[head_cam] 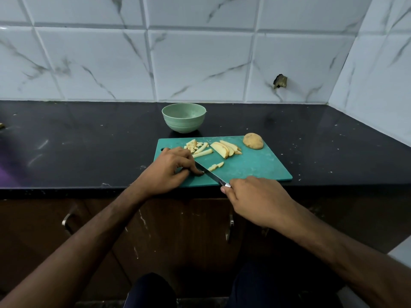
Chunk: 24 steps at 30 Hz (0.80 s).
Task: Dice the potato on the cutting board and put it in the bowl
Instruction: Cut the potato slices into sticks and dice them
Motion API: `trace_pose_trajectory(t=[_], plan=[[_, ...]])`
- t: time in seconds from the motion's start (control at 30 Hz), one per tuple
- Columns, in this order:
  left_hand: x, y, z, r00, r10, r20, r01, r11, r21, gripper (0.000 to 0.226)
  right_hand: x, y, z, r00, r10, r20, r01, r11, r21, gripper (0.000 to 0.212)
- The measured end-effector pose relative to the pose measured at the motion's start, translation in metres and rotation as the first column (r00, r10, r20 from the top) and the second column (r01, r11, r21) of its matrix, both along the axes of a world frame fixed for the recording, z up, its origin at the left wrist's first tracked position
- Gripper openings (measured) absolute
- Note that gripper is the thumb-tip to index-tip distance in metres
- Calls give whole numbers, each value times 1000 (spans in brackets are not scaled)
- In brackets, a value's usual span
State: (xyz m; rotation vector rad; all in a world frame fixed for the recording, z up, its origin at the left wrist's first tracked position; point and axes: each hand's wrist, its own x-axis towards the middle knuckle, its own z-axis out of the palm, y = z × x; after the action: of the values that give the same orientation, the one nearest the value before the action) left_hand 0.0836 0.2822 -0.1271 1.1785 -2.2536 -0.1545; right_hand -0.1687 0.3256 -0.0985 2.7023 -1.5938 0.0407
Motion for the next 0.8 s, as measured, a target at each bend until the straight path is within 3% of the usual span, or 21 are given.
trace_pose_trajectory(t=[0.1,0.33,0.5,0.67,0.8], plan=[[1,0,0,1000,4,-12,-4,1000,-1,35,-4,-4,12,999,-27,46,23,996,87,40],[0,-2,-1,995,104,5,-104,994,-20,33,-18,6,21,999,-21,46,20,1000,20,40],[0,-6,-7,938,308,-157,-326,940,-101,19,-16,18,12,1000,29,-7,-29,999,-13,41],[-3,-14,-8,937,340,80,-341,940,0,27,-17,13,1,998,15,-69,-24,992,-123,42],[-3,-16,-8,934,337,116,-339,941,-2,30,-34,3,2,994,-69,-85,57,989,-137,40]])
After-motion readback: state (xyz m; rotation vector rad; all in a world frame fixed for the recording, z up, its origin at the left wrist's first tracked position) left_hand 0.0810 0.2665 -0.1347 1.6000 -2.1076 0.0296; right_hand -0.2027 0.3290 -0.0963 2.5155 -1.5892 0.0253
